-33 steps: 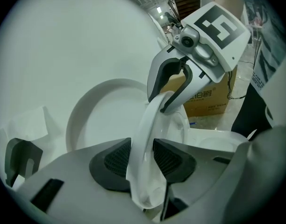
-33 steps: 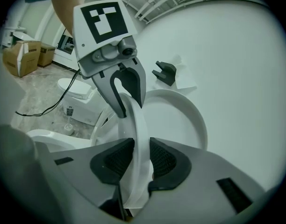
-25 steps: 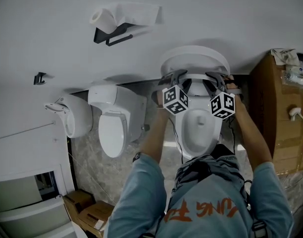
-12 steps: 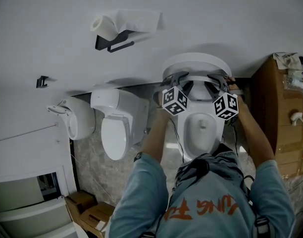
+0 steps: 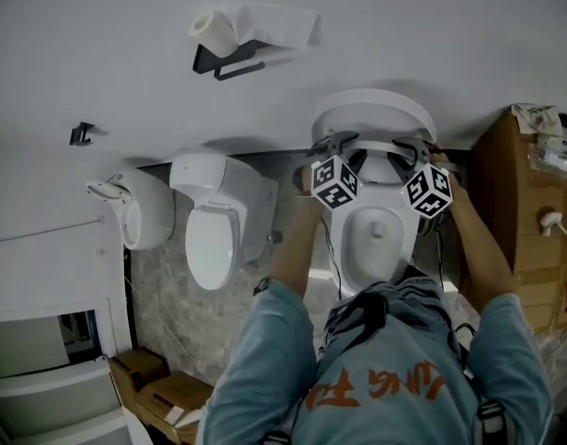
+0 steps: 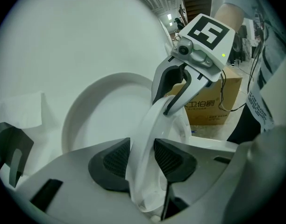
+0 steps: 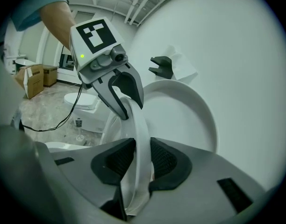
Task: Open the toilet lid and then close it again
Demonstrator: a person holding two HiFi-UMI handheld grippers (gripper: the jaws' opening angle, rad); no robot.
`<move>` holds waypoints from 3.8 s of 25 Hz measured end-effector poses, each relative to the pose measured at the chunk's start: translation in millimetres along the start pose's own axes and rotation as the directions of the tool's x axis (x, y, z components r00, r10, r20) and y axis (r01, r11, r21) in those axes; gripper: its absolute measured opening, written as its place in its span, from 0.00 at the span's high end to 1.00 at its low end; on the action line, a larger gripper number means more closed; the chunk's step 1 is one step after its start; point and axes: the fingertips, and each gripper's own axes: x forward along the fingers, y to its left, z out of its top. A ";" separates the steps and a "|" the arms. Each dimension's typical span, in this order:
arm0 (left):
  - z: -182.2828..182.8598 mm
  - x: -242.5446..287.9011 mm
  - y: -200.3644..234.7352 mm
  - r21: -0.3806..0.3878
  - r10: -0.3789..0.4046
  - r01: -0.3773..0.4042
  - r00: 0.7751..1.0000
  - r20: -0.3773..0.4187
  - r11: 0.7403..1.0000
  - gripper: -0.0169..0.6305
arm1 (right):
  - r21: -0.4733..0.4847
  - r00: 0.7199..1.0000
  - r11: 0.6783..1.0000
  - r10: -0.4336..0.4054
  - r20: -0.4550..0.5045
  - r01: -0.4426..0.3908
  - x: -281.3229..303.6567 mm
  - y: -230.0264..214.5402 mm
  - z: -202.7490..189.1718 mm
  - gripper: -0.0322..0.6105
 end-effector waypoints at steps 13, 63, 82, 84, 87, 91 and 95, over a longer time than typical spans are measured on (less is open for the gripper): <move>-14.9 -56.6 -82.0 0.045 -0.149 0.147 0.987 0.058 0.988 0.77 | -0.028 0.982 0.983 0.181 -0.047 -0.182 -39.7 92.9 -2.3 0.80; -217.2 -83.3 -484.6 0.102 -0.336 0.358 0.923 -0.187 0.928 0.61 | -0.254 0.794 0.845 0.279 -0.541 -0.470 -89.3 501.8 -146.0 0.68; -301.6 1.4 -576.7 -0.026 -0.438 0.443 0.872 -0.218 0.896 0.60 | -0.249 0.761 0.794 0.362 -0.539 -0.554 -30.1 594.8 -257.3 0.69; -306.4 8.2 -582.9 -0.035 -0.447 0.451 0.866 -0.226 0.892 0.60 | -0.248 0.754 0.793 0.357 -0.552 -0.557 -26.0 600.0 -265.6 0.69; -314.6 13.1 -591.6 -0.051 -0.456 0.459 0.856 -0.244 0.887 0.60 | -0.234 0.752 0.799 0.360 -0.553 -0.554 -21.5 609.2 -272.7 0.70; -316.8 20.6 -599.6 -0.093 -0.472 0.463 0.850 -0.236 0.881 0.60 | -0.219 0.759 0.815 0.352 -0.548 -0.536 -18.9 614.2 -282.5 0.70; -317.6 21.8 -597.2 -0.119 -0.498 0.484 0.846 -0.188 0.867 0.59 | -0.195 0.785 0.843 0.347 -0.514 -0.501 -14.2 613.2 -281.3 0.69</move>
